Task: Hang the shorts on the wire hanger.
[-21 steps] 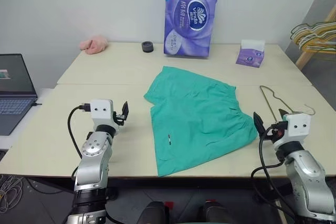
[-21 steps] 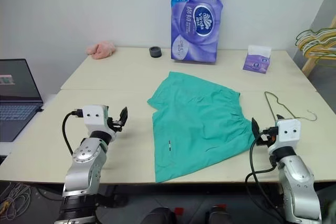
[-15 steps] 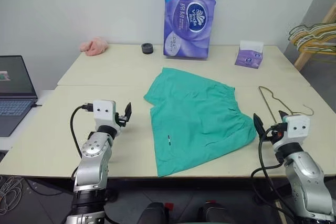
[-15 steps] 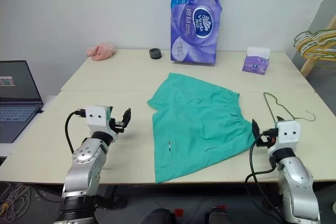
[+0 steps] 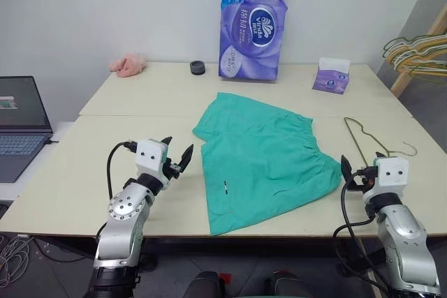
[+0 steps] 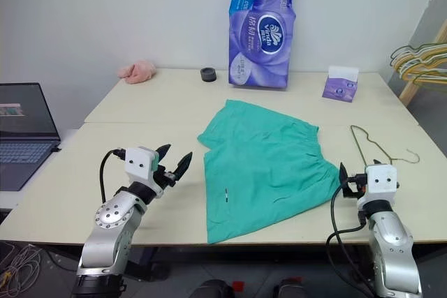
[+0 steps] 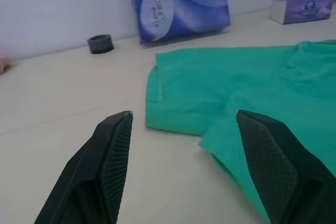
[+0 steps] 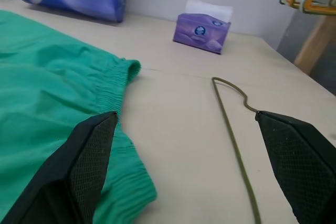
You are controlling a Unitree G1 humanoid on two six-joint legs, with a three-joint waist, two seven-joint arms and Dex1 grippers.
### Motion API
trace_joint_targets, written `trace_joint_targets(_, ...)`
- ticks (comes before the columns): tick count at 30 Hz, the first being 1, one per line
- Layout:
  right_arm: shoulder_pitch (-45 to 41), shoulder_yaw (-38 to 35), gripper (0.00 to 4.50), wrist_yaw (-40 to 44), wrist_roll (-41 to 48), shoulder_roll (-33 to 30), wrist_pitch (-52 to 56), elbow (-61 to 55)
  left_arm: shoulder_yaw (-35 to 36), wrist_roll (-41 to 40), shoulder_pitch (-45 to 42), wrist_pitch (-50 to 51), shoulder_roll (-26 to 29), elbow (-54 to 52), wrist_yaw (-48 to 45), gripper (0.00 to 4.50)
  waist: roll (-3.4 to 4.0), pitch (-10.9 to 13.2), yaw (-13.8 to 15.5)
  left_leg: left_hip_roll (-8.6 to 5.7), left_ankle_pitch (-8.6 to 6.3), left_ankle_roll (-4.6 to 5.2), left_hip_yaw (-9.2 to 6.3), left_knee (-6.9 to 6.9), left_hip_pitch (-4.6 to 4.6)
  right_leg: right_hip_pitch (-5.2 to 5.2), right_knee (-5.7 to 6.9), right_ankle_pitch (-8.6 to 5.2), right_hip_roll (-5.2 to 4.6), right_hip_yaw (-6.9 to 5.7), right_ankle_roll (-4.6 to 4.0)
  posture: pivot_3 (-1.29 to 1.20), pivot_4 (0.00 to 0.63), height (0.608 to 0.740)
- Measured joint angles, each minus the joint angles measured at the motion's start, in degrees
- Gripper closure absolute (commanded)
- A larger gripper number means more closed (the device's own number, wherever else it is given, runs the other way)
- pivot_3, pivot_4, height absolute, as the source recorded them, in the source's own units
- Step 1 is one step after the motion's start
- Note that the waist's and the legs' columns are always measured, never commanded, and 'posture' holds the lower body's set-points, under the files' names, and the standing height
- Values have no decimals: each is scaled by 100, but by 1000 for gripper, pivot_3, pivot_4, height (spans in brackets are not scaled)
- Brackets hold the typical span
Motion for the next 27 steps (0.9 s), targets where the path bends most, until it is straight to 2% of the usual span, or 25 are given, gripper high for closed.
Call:
trace_joint_targets(2, 2, -26, 26, 18, 9, -9, 0, 0, -28, -50, 66, 10, 25, -35, -76, 1175, 0, 0, -2, 0, 0, 0, 0, 0, 1, 0, 0, -1, 0, 0, -1, 63, 26, 740)
trace_joint_targets(7, 2, -22, 0, 110, 12, -29, 0, 0, -154, -127, 143, -73, 137, -46, -400, 71, 0, 0, -6, 2, 0, 0, 0, -1, 1, 0, 0, -4, 2, -2, -5, 60, 30, 740)
trace_joint_targets(12, -1, 0, 0, 259, 29, -117, 30, -7, -329, -371, 271, -40, 284, -296, -889, 29, 1, 1, -13, 3, 0, 0, 0, -1, 1, 1, 0, -6, 2, -3, -9, 41, 32, 740)
trace_joint_targets(14, 99, 105, 0, 608, 212, -256, 141, -136, -531, -533, 301, 181, 517, -402, -1269, 29, 2, 1, -23, 5, 0, 1, 0, -1, 2, 1, 1, -8, 4, -3, -11, 29, 32, 740)
trace_joint_targets(17, 486, 519, 0, 1497, 604, -714, 368, -660, -919, -667, 306, 328, 1083, -570, -2088, 29, 9, 4, -39, 11, -1, 1, 0, -4, 2, 0, 1, -13, 9, -6, -17, -6, 33, 740)
trace_joint_targets(19, 804, 822, 0, 2174, 731, -1325, 437, -1063, -1190, -681, 271, 403, 1454, -652, -2553, 29, 18, 7, -51, 11, -1, 1, 2, -4, 5, 2, -2, -29, 9, -6, 5, -26, 37, 740)
trace_joint_targets(21, 1079, 993, 0, 2803, 803, -1897, 468, -1420, -1494, -627, 191, 449, 1838, -635, -3041, 29, 14, 7, -81, 16, -1, 2, 3, -3, 8, 6, -4, -46, 11, -9, -22, -39, 38, 740)
trace_joint_targets(27, 1341, 1102, 0, 3454, 906, -2339, 515, -1763, -2095, -171, -32, 372, 2209, -205, -3643, 29, 5, 13, -168, 27, -3, 1, 4, -4, 11, 8, -3, -47, 16, -14, -17, -77, 46, 740)
